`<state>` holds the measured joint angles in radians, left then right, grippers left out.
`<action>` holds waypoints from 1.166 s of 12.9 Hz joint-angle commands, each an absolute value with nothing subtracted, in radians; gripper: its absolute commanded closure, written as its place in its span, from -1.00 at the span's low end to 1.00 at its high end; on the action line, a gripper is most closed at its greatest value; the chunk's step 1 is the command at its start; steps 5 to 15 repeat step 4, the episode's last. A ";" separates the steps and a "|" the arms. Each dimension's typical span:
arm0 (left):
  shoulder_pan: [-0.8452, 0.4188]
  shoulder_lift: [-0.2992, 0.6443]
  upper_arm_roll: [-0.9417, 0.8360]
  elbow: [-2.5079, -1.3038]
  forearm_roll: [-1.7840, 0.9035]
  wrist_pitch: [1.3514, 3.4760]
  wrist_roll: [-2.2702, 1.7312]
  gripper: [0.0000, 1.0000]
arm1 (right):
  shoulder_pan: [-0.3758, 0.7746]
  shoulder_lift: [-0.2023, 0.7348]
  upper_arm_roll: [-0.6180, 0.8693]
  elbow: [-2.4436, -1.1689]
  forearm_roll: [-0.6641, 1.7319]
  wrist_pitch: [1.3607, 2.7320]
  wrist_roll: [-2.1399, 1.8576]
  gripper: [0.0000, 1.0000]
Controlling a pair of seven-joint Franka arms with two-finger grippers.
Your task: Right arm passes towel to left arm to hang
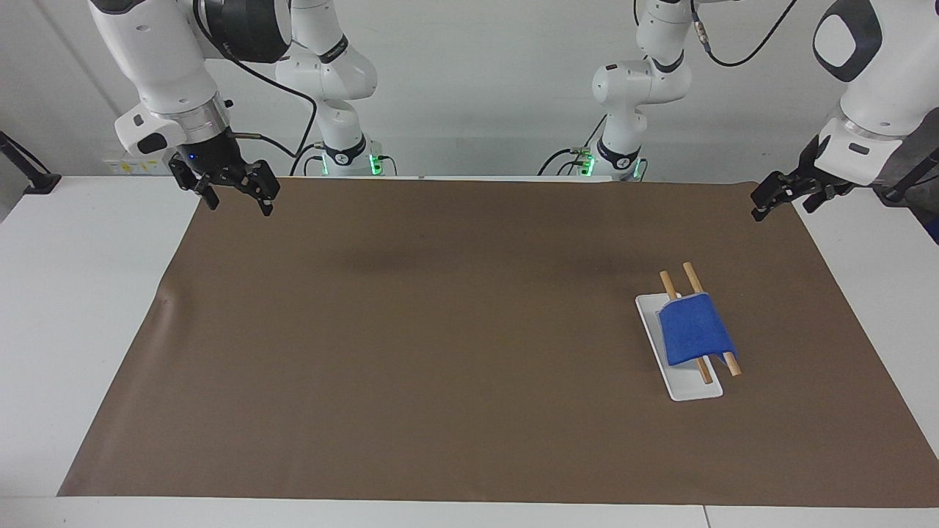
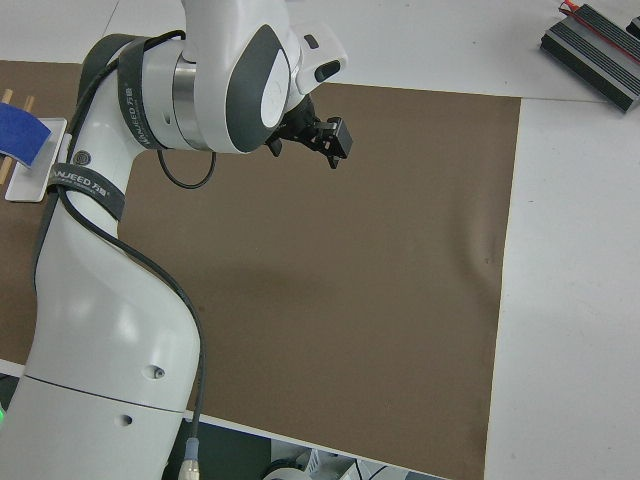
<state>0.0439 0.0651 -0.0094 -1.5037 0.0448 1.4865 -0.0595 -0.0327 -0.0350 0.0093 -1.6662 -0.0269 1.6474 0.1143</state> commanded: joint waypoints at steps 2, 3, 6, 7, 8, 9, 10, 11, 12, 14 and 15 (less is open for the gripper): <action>0.035 0.032 -0.003 -1.546 0.049 1.499 -0.032 -1.00 | -0.049 -0.044 0.018 -1.675 -0.017 1.634 0.092 -1.00; 0.035 0.031 -0.003 -1.546 0.049 1.505 -0.022 -1.00 | -0.049 -0.044 0.018 -1.677 -0.017 1.629 0.098 -1.00; 0.035 0.031 -0.003 -1.546 0.049 1.505 -0.015 -1.00 | -0.049 -0.052 0.018 -1.681 -0.017 1.600 0.095 -1.00; 0.035 0.031 -0.003 -1.546 0.049 1.505 -0.015 -1.00 | -0.049 -0.052 0.018 -1.681 -0.017 1.600 0.095 -1.00; 0.035 0.031 -0.003 -1.546 0.049 1.505 -0.015 -1.00 | -0.049 -0.052 0.018 -1.681 -0.017 1.600 0.095 -1.00; 0.035 0.031 -0.003 -1.546 0.049 1.505 -0.015 -1.00 | -0.049 -0.052 0.018 -1.681 -0.017 1.600 0.095 -1.00; 0.035 0.031 -0.003 -1.546 0.049 1.505 -0.015 -1.00 | -0.049 -0.052 0.018 -1.681 -0.017 1.600 0.095 -1.00; 0.035 0.031 -0.003 -1.546 0.049 1.505 -0.015 -1.00 | -0.049 -0.052 0.018 -1.681 -0.017 1.600 0.095 -1.00; 0.035 0.031 -0.003 -1.546 0.049 1.505 -0.015 -1.00 | -0.049 -0.052 0.018 -1.681 -0.017 1.600 0.095 -1.00; 0.035 0.031 -0.003 -1.546 0.049 1.505 -0.015 -1.00 | -0.049 -0.052 0.018 -1.681 -0.017 1.600 0.095 -1.00; 0.035 0.031 -0.003 -1.546 0.049 1.505 -0.015 -1.00 | -0.049 -0.052 0.018 -1.681 -0.017 1.600 0.095 -1.00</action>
